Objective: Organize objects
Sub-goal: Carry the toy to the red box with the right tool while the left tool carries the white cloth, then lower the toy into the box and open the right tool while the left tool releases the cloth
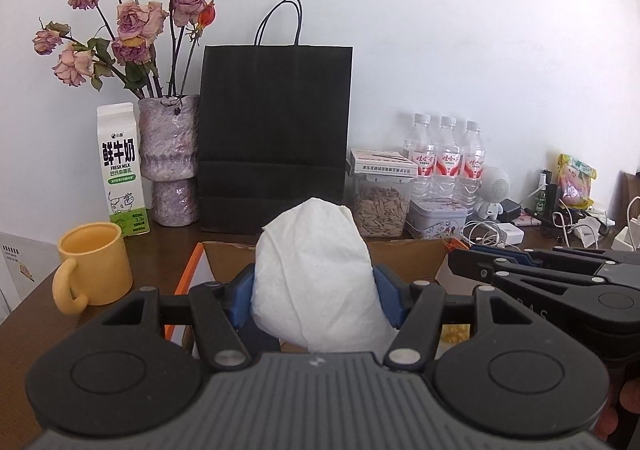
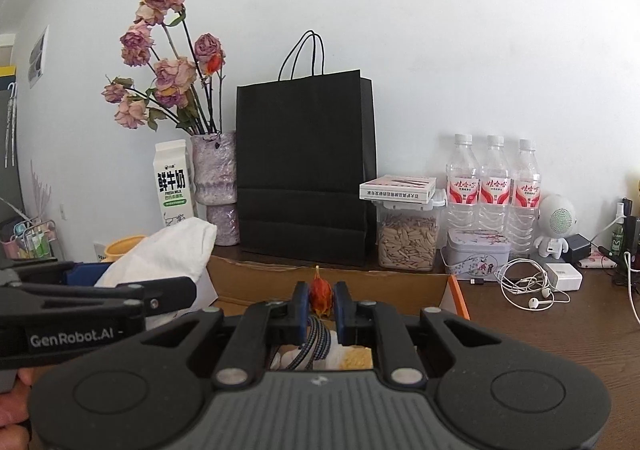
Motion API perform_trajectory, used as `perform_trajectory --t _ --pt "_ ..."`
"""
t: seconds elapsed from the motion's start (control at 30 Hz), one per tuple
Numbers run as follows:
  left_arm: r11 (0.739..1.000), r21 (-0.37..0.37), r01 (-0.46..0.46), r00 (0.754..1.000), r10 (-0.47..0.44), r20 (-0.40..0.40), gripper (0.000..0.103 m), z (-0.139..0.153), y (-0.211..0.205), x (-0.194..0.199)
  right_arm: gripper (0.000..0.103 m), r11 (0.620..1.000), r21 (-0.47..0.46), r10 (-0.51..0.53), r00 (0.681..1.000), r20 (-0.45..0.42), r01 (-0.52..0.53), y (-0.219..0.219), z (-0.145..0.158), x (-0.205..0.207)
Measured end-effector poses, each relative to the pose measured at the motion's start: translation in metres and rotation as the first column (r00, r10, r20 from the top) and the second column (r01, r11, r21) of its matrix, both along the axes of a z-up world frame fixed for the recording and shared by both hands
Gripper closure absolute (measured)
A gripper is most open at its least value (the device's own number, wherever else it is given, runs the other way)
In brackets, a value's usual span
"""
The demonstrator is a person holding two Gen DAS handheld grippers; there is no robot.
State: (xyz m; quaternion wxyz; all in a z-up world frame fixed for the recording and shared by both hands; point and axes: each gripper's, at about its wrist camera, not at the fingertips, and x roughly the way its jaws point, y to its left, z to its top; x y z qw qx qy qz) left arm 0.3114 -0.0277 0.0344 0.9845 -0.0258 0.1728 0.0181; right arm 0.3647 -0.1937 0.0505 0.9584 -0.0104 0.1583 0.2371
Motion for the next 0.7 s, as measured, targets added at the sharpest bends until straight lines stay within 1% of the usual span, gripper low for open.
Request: perform_trajectory --t 0.17,0.33,0.37,0.47,0.5,0.53,0.57,0.6,0.63,0.67,0.7 --pt "1.0 -0.013 -0.015 1.0 0.015 -0.012 0.04 -0.006 0.008 0.021 0.091 1.0 0.011 -0.024 0.999 -0.026 0.024 -0.001 -0.013 0.025" --pt "1.0 -0.006 -0.024 0.998 0.023 -0.056 0.039 -0.018 0.015 0.034 0.091 0.999 -0.001 -0.035 0.997 -0.063 0.035 -0.005 -0.028 0.038" --pt "1.0 -0.003 -0.024 0.998 0.024 -0.059 0.037 -0.02 0.016 0.035 0.091 0.999 -0.003 -0.038 0.997 -0.067 0.037 -0.006 -0.031 0.039" --pt "0.999 0.001 -0.038 0.997 0.038 -0.064 0.025 -0.022 0.017 0.035 0.091 0.999 -0.01 -0.039 0.996 -0.08 0.039 -0.007 -0.035 0.041" --pt "0.999 0.001 -0.039 0.997 0.039 -0.063 0.021 -0.023 0.017 0.035 0.089 0.999 -0.013 -0.039 0.996 -0.083 0.038 -0.006 -0.036 0.04" --pt "0.999 0.001 -0.041 0.997 0.041 -0.063 0.012 -0.023 0.017 0.035 0.088 0.999 -0.015 -0.042 0.996 -0.083 0.041 -0.006 -0.036 0.04" --pt "0.999 0.002 -0.047 0.997 0.047 -0.062 0.005 -0.022 0.017 0.035 0.077 0.999 -0.018 -0.049 0.995 -0.084 0.047 -0.006 -0.037 0.04" --pt "0.999 0.004 -0.054 0.997 0.054 -0.056 0.0 -0.022 0.017 0.034 0.053 0.998 -0.02 -0.056 0.995 -0.086 0.055 -0.006 -0.038 0.04" --pt "0.998 0.009 -0.065 0.997 0.066 -0.05 0.0 -0.022 0.017 0.033 0.038 0.997 -0.021 -0.07 0.994 -0.086 0.068 -0.007 -0.038 0.039" --pt "0.998 0.008 -0.068 0.996 0.069 -0.054 0.0 -0.022 0.018 0.034 0.015 0.996 -0.023 -0.085 0.993 -0.082 0.084 -0.008 -0.039 0.039" --pt "0.998 0.002 -0.07 0.996 0.07 -0.059 0.0 -0.022 0.019 0.034 0.007 0.995 -0.022 -0.103 0.992 -0.074 0.102 -0.009 -0.04 0.039"
